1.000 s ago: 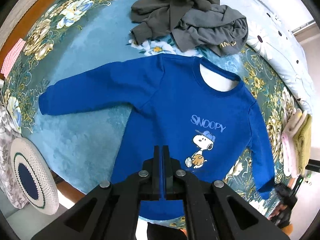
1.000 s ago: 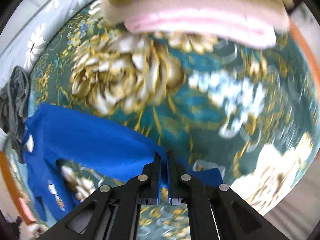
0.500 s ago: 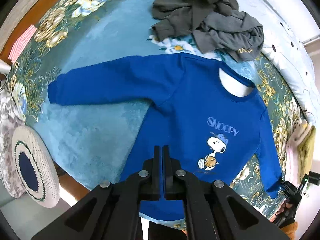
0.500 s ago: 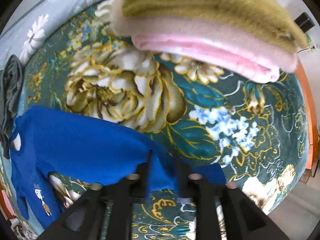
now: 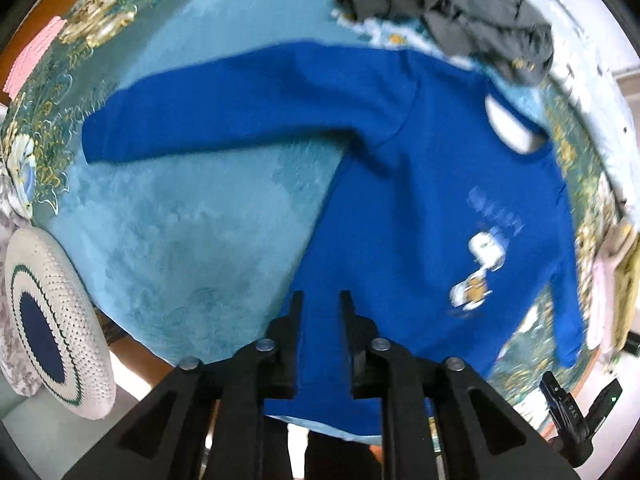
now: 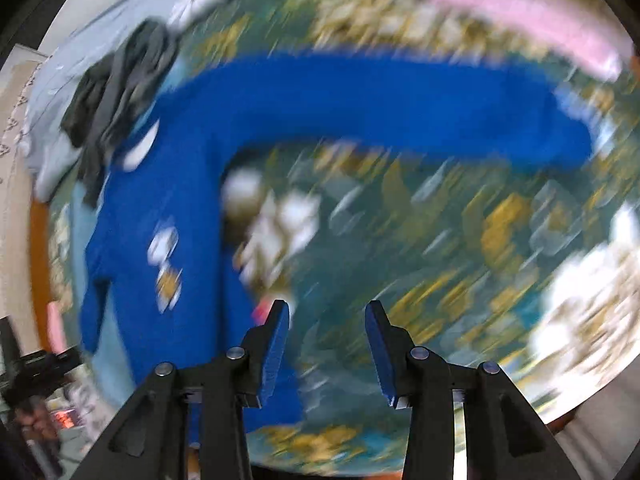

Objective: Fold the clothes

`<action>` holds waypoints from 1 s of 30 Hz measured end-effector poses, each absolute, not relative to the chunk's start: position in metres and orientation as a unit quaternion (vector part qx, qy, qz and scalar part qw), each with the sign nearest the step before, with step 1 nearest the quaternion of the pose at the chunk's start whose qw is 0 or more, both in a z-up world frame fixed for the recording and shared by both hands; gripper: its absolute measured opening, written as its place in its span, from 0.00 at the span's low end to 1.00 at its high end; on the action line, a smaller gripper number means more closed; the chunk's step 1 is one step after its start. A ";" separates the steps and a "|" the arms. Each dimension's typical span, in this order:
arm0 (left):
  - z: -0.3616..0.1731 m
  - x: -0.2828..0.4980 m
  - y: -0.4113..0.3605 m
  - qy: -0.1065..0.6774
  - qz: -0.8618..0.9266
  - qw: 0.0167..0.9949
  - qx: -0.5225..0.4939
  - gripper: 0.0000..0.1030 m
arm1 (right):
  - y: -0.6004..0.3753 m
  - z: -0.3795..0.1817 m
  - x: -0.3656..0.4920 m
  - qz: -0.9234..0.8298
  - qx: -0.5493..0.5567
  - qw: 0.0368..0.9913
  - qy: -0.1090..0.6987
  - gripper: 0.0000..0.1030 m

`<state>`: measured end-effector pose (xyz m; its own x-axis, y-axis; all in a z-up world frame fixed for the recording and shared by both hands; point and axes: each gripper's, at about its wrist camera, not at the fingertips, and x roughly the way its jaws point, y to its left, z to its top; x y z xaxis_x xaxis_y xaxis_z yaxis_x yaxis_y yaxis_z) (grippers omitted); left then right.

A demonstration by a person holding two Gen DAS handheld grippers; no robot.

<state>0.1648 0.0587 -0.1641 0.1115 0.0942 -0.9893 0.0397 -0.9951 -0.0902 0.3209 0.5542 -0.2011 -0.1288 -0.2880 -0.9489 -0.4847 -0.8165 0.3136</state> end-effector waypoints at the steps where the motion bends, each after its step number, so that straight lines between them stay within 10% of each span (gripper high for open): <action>1: -0.173 0.168 0.055 -0.040 0.661 0.021 -0.749 0.20 | 0.546 -0.211 0.325 0.681 -0.660 0.070 0.308 0.42; 11: -0.212 0.190 0.027 -0.029 0.636 0.022 -0.771 0.23 | 0.518 -0.265 0.349 0.623 -0.665 0.100 0.399 0.39; 18: -0.211 0.188 0.013 -0.030 0.642 0.021 -0.766 0.24 | 0.512 -0.246 0.356 0.639 -0.653 0.113 0.389 0.15; 30: -0.203 0.193 0.030 -0.038 0.653 0.040 -0.755 0.24 | 0.540 -0.236 0.418 0.619 -0.643 0.200 0.404 0.15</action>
<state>0.1928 0.0302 -0.2029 0.1440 0.1106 -0.9834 0.0050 -0.9938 -0.1110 0.4184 0.5398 -0.2362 -0.0941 -0.2726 -0.9575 -0.7671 -0.5933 0.2443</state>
